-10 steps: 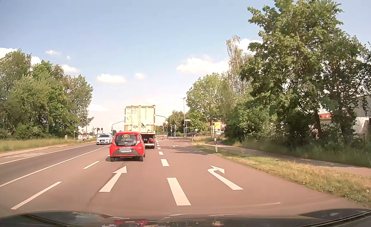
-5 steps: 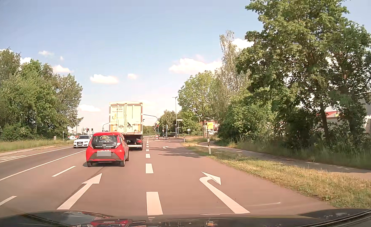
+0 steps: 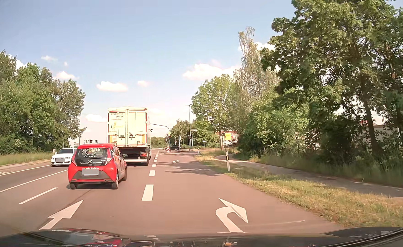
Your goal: Follow the waypoints while adhering to traffic rules and regulations
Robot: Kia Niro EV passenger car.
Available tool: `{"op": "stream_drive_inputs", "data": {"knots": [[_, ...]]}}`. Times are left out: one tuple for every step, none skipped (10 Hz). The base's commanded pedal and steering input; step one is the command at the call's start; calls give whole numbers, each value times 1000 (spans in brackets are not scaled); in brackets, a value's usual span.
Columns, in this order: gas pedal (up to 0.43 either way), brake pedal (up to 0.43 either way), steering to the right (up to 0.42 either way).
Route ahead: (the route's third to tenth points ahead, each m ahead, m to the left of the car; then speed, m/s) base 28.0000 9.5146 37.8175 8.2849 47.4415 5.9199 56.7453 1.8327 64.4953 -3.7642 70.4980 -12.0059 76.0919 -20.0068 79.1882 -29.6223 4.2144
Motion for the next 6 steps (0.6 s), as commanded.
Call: {"op": "stream_drive_inputs", "data": {"knots": [[130, 12, -19], [130, 12, -34], [130, 12, -51], [130, 12, -69], [130, 18, -75], [138, 18, -75]]}}
